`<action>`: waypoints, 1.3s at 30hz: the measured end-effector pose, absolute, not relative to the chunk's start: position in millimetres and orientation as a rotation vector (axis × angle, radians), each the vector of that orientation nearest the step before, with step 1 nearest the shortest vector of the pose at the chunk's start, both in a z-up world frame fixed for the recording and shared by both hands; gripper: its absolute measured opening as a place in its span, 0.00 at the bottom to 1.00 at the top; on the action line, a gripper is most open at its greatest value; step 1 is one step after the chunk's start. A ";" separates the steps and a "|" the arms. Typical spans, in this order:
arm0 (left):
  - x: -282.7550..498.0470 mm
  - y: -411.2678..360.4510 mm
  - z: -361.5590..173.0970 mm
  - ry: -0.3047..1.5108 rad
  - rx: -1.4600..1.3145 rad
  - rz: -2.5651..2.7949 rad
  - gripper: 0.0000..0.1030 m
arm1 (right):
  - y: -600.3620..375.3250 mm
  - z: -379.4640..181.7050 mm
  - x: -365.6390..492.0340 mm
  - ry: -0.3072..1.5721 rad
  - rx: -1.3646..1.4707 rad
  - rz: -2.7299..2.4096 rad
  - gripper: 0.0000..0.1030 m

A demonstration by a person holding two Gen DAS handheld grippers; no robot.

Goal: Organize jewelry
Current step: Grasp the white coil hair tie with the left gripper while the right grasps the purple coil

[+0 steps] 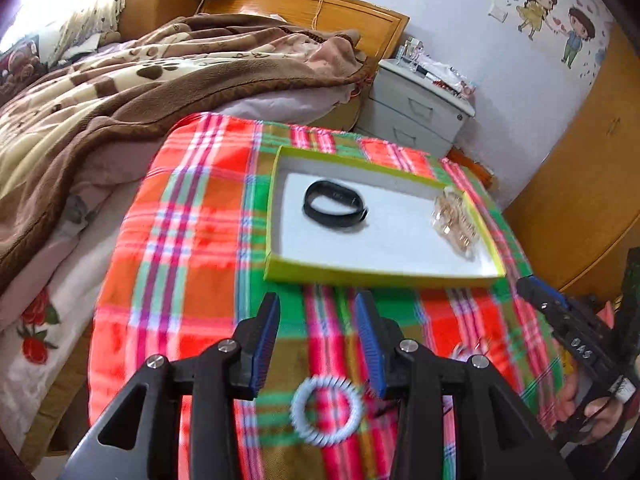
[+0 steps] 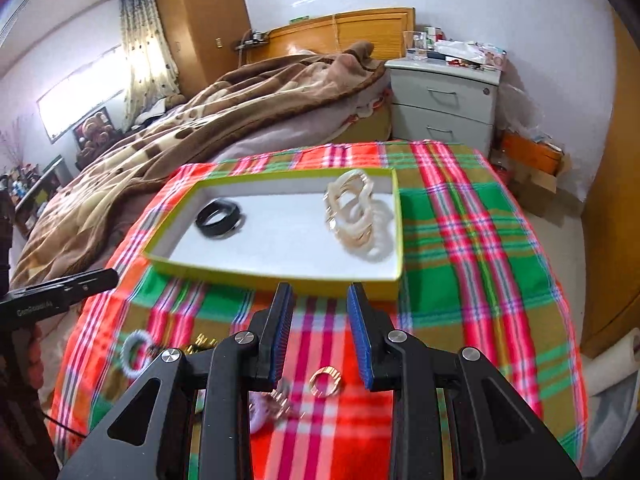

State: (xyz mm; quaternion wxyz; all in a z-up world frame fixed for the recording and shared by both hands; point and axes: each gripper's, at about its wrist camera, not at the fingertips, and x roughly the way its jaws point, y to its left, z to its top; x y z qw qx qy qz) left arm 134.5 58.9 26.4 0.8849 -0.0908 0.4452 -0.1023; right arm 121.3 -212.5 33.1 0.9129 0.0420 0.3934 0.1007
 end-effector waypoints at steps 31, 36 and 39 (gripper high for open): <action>75.2 70.1 -19.3 1.018 -0.217 -0.237 0.42 | -172.1 -12.3 88.9 0.886 -0.001 0.292 0.28; 76.3 68.9 -21.3 1.028 -0.208 -0.229 0.42 | -171.0 -14.0 89.6 0.894 -0.020 0.272 0.28; 77.9 67.0 -22.4 1.029 -0.201 -0.222 0.42 | -168.6 -12.7 88.5 0.890 -0.040 0.262 0.19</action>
